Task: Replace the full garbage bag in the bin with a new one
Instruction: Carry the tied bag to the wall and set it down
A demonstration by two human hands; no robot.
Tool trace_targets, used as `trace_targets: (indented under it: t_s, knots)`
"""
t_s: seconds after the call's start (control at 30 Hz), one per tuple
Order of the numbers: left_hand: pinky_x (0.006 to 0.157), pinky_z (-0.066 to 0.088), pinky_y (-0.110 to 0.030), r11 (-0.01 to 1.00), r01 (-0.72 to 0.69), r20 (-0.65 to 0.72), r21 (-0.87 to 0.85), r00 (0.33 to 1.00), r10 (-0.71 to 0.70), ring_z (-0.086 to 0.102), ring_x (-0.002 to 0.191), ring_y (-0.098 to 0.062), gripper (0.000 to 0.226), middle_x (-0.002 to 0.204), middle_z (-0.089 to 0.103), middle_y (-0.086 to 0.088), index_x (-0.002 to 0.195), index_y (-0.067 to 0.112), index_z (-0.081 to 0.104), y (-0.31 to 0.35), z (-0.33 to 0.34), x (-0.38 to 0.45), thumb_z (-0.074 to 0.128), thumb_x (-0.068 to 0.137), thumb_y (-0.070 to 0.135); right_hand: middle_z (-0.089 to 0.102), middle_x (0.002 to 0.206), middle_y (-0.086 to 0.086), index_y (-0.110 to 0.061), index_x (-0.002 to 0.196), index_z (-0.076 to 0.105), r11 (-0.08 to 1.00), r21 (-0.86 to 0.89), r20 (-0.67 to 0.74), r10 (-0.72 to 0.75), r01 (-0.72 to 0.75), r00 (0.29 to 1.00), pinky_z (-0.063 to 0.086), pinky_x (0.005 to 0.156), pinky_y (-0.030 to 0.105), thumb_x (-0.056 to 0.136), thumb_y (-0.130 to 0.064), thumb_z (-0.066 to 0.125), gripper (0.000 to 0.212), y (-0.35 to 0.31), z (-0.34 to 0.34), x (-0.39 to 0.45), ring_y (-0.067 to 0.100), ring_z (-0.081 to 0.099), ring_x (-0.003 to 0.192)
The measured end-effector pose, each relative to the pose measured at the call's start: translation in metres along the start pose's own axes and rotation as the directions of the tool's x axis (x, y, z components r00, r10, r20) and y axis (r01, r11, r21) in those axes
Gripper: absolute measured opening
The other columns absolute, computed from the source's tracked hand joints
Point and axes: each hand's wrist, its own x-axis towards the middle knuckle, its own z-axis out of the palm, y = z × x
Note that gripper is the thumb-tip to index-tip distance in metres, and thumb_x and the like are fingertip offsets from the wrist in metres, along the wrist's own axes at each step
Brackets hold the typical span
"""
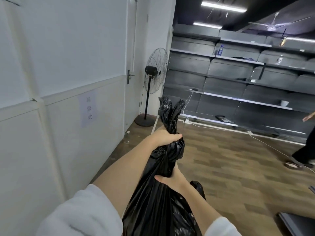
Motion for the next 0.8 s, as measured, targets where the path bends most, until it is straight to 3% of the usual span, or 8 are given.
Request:
trace_targets:
  t_s: [0.17,0.27,0.3,0.4,0.6,0.7,0.77,0.8]
  knots:
    - [0.102,0.035,-0.031,0.996,0.079,-0.037,-0.028,0.996,-0.08,0.044,0.125,-0.023,0.056,0.141,0.044,-0.004,0.136,0.015,0.041,-0.029,-0.03,0.126,0.055,0.087,0.04,0.035,0.145,-0.005,-0.033,0.144,0.005,1.0,0.003,0.049,-0.002,0.002,0.999,0.033,0.112,0.041,0.068,-0.031,0.076,0.105,0.003,-0.022,0.133,0.019,0.037,0.133]
    - [0.087,0.033,-0.024,0.99,0.125,-0.076,-0.069,0.989,-0.13,0.044,0.105,-0.016,0.017,0.102,0.056,0.006,0.099,0.022,0.056,-0.058,-0.052,0.199,0.053,0.09,0.036,0.035,0.146,-0.005,-0.034,0.144,0.007,0.999,-0.02,0.121,-0.042,0.045,0.992,0.031,0.113,0.044,0.063,-0.036,0.078,0.107,0.007,-0.027,0.221,0.019,0.034,0.135]
    - [0.086,0.033,-0.022,0.985,0.15,-0.1,-0.085,0.982,-0.158,0.046,0.106,-0.018,0.018,0.102,0.056,0.006,0.099,0.019,0.057,-0.065,-0.061,0.22,0.052,0.091,0.034,0.036,0.145,-0.005,-0.034,0.144,0.009,0.998,-0.023,0.146,-0.052,0.056,0.988,0.031,0.113,0.044,0.061,-0.037,0.078,0.108,0.007,-0.028,0.25,0.019,0.034,0.135]
    - [0.09,0.035,-0.024,0.966,0.197,-0.195,-0.169,0.954,-0.228,0.049,0.117,-0.025,0.05,0.134,0.05,-0.009,0.132,0.01,0.044,-0.095,-0.089,0.282,0.054,0.089,0.033,0.041,0.139,-0.005,-0.028,0.144,0.013,0.998,-0.018,0.241,-0.06,0.066,0.969,0.034,0.112,0.04,0.067,-0.027,0.078,0.101,0.006,-0.024,0.333,0.018,0.039,0.132]
    - [0.09,0.037,-0.027,0.926,0.276,-0.278,-0.256,0.897,-0.344,0.05,0.116,-0.026,0.049,0.126,0.052,-0.008,0.13,0.011,0.046,-0.177,-0.159,0.384,0.055,0.088,0.034,0.047,0.137,-0.001,-0.019,0.141,0.025,0.995,-0.099,0.408,0.01,0.033,0.913,0.036,0.111,0.039,0.068,-0.024,0.078,0.09,-0.004,0.014,0.482,0.019,0.044,0.129]
    - [0.084,0.04,-0.028,0.903,0.307,-0.301,-0.301,0.868,-0.396,0.053,0.103,-0.024,0.029,0.108,0.057,-0.01,0.109,0.012,0.057,-0.238,-0.192,0.429,0.055,0.088,0.032,0.049,0.136,-0.001,-0.017,0.14,0.031,0.984,-0.174,0.49,0.067,0.023,0.869,0.035,0.111,0.036,0.073,-0.027,0.074,0.081,-0.005,0.052,0.559,0.019,0.045,0.128]
    - [0.079,0.042,-0.03,0.885,0.327,-0.305,-0.332,0.851,-0.428,0.054,0.088,-0.022,0.02,0.089,0.057,-0.009,0.082,0.012,0.057,-0.289,-0.213,0.458,0.055,0.087,0.031,0.053,0.13,-0.001,-0.015,0.134,0.041,0.969,-0.247,0.528,0.116,0.022,0.841,0.036,0.108,0.031,0.079,-0.027,0.068,0.062,0.003,0.082,0.607,0.019,0.047,0.125]
    - [0.081,0.044,-0.031,0.865,0.345,-0.298,-0.364,0.837,-0.459,0.055,0.088,-0.022,0.02,0.088,0.059,-0.009,0.08,0.012,0.057,-0.317,-0.223,0.472,0.057,0.086,0.032,0.056,0.124,-0.001,-0.016,0.129,0.047,0.961,-0.276,0.561,0.135,0.031,0.817,0.037,0.105,0.029,0.083,-0.026,0.065,0.051,0.008,0.097,0.632,0.018,0.05,0.121]
